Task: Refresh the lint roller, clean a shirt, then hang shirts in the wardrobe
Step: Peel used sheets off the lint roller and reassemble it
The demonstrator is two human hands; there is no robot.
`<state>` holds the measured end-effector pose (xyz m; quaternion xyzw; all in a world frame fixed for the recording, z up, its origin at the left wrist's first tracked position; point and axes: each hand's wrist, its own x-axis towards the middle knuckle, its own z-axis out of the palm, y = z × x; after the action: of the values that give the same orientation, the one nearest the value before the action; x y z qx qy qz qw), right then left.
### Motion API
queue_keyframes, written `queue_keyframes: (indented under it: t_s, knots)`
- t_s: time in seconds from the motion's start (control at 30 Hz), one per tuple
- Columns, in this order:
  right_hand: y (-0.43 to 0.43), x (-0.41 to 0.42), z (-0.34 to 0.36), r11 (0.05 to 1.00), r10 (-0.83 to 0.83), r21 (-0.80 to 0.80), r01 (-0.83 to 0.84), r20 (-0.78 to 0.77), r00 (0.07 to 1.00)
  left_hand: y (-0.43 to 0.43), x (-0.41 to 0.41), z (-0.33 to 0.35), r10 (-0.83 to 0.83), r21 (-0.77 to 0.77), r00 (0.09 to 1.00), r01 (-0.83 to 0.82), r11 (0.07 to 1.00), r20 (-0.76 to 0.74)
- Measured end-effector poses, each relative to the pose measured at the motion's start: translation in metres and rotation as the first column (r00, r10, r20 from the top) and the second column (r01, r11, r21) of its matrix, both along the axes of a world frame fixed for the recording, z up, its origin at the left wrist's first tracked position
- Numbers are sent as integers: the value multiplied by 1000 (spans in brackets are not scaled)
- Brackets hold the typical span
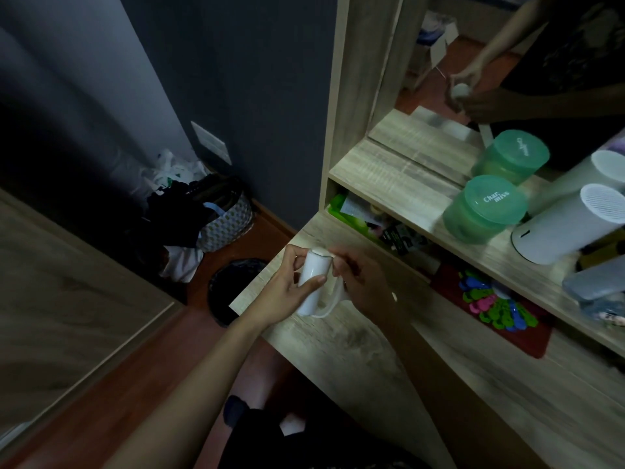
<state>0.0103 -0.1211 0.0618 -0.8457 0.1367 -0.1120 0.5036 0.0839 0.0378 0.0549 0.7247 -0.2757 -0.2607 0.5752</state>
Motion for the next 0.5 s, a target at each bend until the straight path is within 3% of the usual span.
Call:
queue_keyframes:
  t_s: [0.27, 0.37, 0.5]
  knots:
    - [0, 4, 10, 998, 15, -56, -15, -1, 1000, -4, 2, 3, 33, -20, 999, -34, 999, -19]
    - [-6, 2, 22, 997, 72, 25, -70, -80, 994, -7, 3, 9, 92, -38, 995, -94, 995, -45]
    - [-15, -13, 20, 991, 85, -92, -102, -173, 981, -4, 13, 19, 178, -59, 978, -186, 981, -109]
